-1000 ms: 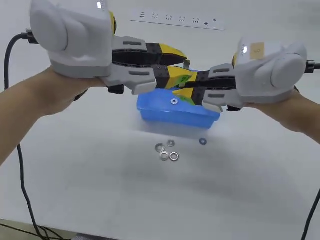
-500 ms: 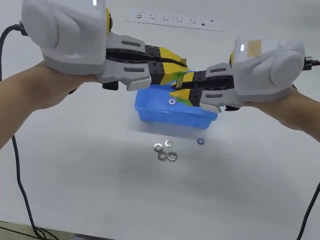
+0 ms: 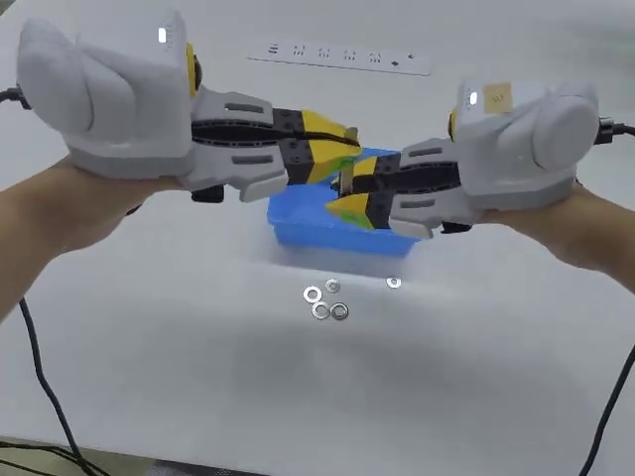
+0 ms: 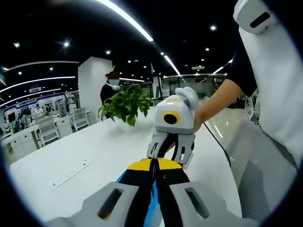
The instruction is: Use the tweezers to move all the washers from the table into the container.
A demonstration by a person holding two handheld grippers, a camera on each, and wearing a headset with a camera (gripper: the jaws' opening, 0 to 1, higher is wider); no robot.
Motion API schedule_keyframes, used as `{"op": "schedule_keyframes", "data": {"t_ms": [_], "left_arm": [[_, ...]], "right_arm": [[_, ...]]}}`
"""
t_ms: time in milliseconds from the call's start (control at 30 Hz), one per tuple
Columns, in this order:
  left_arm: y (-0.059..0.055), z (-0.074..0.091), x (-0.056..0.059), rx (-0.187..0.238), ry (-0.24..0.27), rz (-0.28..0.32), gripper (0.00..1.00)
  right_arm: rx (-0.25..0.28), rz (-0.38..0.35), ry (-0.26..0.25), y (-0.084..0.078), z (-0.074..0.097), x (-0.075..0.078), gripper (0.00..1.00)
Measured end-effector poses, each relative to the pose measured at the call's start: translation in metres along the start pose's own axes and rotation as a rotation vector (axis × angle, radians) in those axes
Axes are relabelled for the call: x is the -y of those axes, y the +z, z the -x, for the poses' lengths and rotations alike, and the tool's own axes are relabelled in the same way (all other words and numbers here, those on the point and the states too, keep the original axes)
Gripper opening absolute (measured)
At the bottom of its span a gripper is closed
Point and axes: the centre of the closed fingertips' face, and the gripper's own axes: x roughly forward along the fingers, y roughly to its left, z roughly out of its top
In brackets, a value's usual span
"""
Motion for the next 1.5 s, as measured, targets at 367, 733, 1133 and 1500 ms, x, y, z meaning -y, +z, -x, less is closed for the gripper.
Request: {"op": "schedule_keyframes", "data": {"t_ms": [367,733,1133,1500], "left_arm": [[0.002,0.024,0.015,0.033,-0.019,-0.012,0.05],[-0.028,0.025,0.047,0.002,-0.041,0.006,0.05],[-0.054,0.014,0.052,-0.023,-0.005,0.055,0.05],[-0.069,0.006,0.057,-0.038,-0.021,0.073,0.05]], "right_arm": [[-0.008,-0.037,-0.018,-0.013,0.016,-0.030,0.29],[-0.017,-0.046,-0.083,-0.035,0.038,-0.055,0.52],[-0.061,-0.172,-0.254,-0.079,0.066,-0.053,0.86],[-0.141,-0.239,-0.311,-0.110,0.082,-0.061,1.00]]}}
